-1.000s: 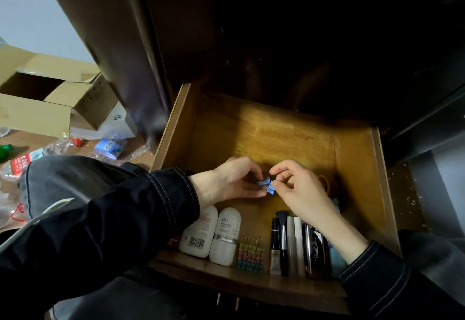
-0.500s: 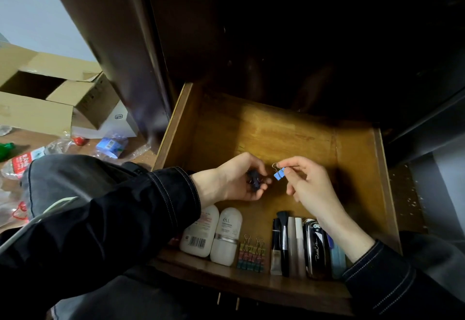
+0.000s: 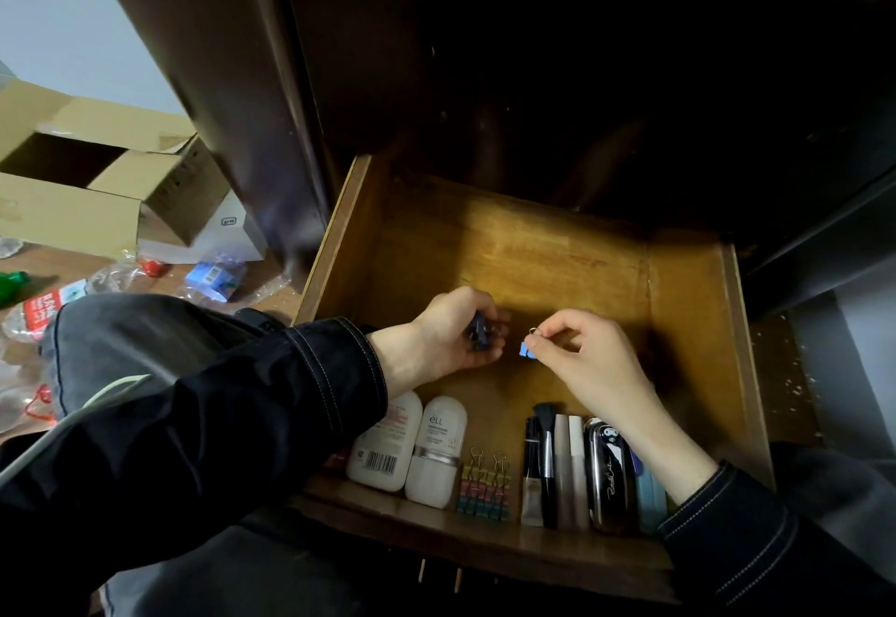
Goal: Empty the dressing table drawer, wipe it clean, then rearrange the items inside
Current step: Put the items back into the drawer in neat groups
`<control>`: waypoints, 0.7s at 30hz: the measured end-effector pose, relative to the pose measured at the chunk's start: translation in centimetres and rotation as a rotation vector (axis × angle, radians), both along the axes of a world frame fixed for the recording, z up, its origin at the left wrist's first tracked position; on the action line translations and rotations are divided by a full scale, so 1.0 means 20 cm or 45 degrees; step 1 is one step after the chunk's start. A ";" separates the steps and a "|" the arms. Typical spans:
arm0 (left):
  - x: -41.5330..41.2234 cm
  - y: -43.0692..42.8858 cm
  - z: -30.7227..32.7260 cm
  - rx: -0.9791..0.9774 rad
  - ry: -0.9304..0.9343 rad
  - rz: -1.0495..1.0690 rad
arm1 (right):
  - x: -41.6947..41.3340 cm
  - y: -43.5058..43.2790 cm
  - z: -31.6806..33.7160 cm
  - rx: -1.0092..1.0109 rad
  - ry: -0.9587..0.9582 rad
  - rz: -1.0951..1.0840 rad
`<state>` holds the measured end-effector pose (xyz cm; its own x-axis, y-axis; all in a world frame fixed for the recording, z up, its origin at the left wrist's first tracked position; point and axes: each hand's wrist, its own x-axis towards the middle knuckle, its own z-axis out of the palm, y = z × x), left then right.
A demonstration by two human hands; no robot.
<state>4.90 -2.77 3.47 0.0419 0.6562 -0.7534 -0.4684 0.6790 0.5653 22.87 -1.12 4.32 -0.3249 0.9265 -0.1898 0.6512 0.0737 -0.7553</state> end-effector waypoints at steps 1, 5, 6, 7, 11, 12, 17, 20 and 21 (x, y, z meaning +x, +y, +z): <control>-0.01 0.00 0.00 0.003 0.036 0.034 | 0.00 0.00 -0.01 -0.023 -0.013 0.013; -0.01 0.01 0.01 0.009 0.076 0.047 | -0.03 -0.04 -0.05 -0.186 -0.184 0.317; -0.01 0.01 0.01 0.007 0.076 0.035 | -0.04 -0.06 -0.06 -0.204 -0.241 0.408; 0.00 0.01 0.01 0.005 0.073 0.027 | -0.05 -0.08 -0.07 -0.212 -0.295 0.482; -0.01 0.01 0.01 0.009 0.061 0.022 | -0.07 -0.12 -0.11 -0.220 -0.379 0.680; 0.00 0.01 0.00 0.009 0.059 0.021 | -0.07 -0.13 -0.11 -0.238 -0.389 0.709; -0.01 0.01 0.00 0.010 0.052 0.011 | -0.08 -0.15 -0.12 -0.274 -0.465 0.809; -0.01 0.01 0.00 0.011 0.052 0.009 | -0.08 -0.15 -0.12 -0.263 -0.486 0.847; -0.01 0.01 0.00 0.008 0.054 0.008 | -0.08 -0.15 -0.12 -0.258 -0.489 0.856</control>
